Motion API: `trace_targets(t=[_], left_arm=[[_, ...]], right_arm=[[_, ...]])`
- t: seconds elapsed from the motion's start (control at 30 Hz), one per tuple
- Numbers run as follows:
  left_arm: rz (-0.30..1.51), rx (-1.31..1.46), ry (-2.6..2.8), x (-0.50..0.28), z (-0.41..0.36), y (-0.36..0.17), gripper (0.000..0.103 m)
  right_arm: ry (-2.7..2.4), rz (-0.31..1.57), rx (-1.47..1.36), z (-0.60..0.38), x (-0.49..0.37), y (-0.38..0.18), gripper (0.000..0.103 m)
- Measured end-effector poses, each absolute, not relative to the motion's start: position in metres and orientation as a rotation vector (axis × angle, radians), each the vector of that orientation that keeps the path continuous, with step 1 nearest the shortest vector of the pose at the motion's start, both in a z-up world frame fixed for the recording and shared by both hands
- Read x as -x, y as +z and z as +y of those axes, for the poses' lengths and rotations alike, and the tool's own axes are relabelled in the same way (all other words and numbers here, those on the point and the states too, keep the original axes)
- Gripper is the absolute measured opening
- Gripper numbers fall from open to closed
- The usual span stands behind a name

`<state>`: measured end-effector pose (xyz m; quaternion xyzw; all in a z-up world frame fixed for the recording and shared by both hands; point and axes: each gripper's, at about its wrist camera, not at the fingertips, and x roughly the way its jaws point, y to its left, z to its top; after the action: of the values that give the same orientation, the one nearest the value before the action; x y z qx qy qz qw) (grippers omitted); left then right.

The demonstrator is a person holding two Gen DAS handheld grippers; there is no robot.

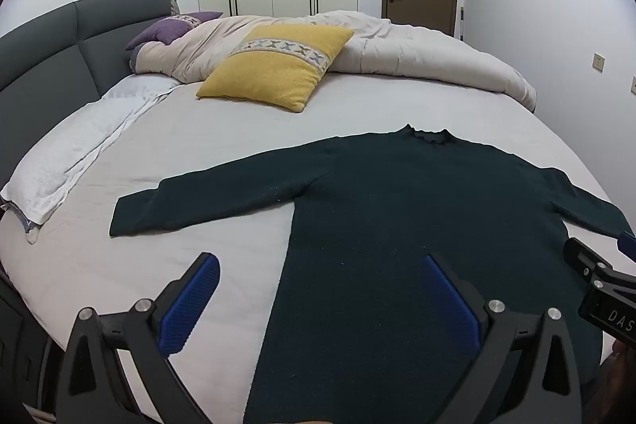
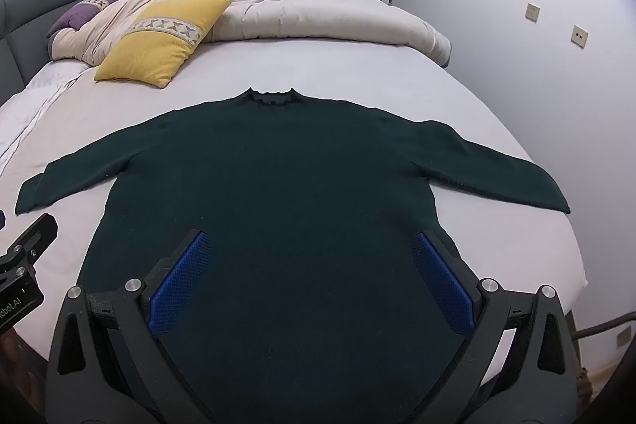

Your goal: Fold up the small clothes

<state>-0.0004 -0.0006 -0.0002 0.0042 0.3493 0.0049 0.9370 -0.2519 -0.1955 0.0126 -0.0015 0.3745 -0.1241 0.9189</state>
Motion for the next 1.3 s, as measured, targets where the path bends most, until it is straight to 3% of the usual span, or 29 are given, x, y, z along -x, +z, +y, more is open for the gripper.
trace_targets(t=[1.3], left_arm=[[0.722, -0.007, 0.018, 0.013, -0.003, 0.004, 0.103]], right_arm=[[-0.252, 0.777, -0.004, -0.196, 0.252, 0.005, 0.103]])
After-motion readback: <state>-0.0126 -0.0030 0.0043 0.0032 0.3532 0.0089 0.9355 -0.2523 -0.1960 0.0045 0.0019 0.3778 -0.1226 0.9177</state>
